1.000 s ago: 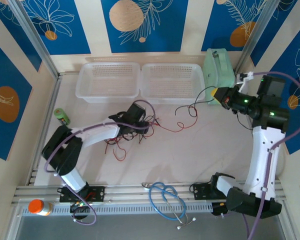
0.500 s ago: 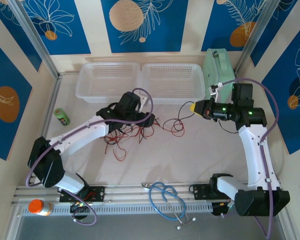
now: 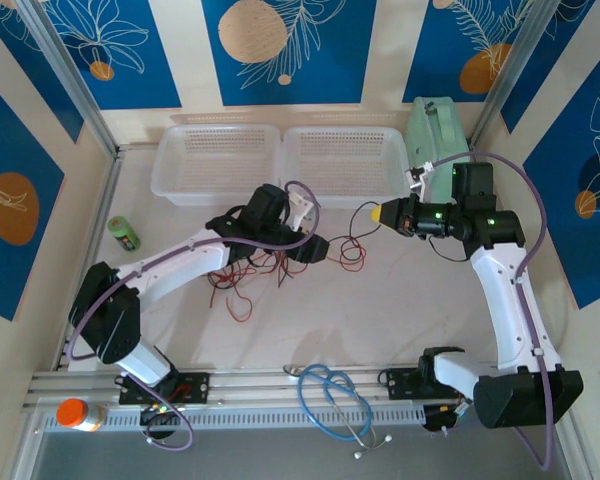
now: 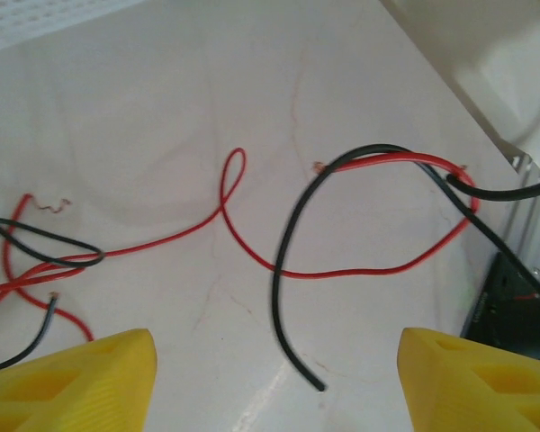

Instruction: Untangle the cables

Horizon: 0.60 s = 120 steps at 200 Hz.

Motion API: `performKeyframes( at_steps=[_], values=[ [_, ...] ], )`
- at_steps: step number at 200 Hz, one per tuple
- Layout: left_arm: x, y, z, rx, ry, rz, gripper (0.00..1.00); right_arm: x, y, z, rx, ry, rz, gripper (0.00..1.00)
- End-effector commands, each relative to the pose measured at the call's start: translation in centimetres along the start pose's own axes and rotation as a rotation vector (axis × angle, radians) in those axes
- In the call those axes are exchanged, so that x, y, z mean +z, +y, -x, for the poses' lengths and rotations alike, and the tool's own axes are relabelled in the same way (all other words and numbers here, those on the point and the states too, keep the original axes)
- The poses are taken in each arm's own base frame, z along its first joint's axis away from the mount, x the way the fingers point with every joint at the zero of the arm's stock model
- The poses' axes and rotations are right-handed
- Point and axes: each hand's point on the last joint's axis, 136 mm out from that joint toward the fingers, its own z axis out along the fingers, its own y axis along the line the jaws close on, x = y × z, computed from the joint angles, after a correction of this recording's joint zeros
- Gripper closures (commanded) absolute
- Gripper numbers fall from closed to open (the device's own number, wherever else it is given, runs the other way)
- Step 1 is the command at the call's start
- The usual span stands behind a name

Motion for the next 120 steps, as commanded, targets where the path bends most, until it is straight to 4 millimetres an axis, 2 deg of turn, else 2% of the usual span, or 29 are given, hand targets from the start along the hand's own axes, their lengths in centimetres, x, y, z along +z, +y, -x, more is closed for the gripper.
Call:
performKeyframes(
  at_steps=[1,33,58,74,90,120],
  values=[
    [1.2,-1.2,-0.4,0.0,0.027,-0.077,0.3,0.4,0.2,0.2,-0.014,0.002,0.005,1.0],
    [2.3,-0.4,-1.4,-0.014,0.06,-0.056,0.32,0.7,0.6,0.3,-0.024,0.006,0.011,1.0],
    [2.5,-0.2,-1.4,-0.012,0.05,-0.045,0.36,0.7,0.7,0.3,-0.028,0.008,0.012,1.0],
    [2.3,-0.3,-1.1,-0.006,0.038,-0.041,0.44,0.8,0.6,0.3,-0.026,0.01,0.01,1.0],
    [2.3,-0.3,-0.9,-0.006,0.032,-0.038,0.56,1.0,0.6,0.2,-0.024,0.013,0.009,1.0],
    [2.5,-0.2,-1.0,-0.01,0.037,-0.041,0.67,1.1,0.5,0.1,-0.021,0.015,0.01,1.0]
  ],
)
